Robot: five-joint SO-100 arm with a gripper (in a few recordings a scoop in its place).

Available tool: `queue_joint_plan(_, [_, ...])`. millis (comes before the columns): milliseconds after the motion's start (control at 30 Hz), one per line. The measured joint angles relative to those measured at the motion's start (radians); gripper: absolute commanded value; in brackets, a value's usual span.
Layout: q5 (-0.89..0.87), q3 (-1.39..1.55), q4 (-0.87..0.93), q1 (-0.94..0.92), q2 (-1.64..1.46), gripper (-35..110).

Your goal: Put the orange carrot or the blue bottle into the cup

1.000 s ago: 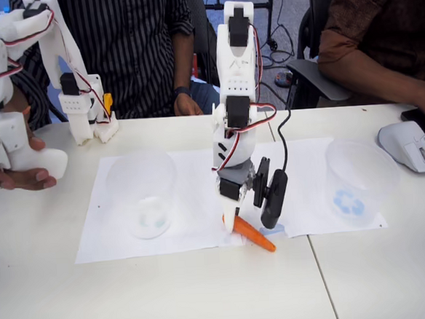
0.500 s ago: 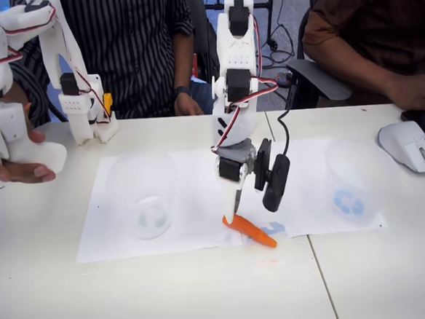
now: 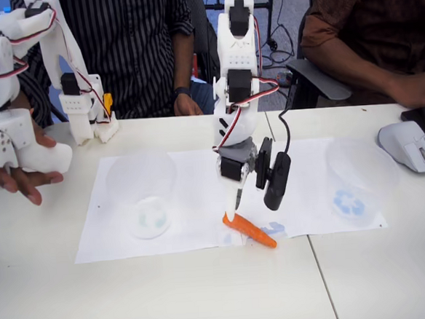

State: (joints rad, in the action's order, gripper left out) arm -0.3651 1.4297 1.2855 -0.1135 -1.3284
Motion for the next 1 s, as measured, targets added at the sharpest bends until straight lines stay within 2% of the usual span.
queue_joint_plan(200, [0.0,0.0,0.02,0.012,0.0,36])
queue_joint_plan(1000, [0.0,0.104,0.009,0.002,0.0,36])
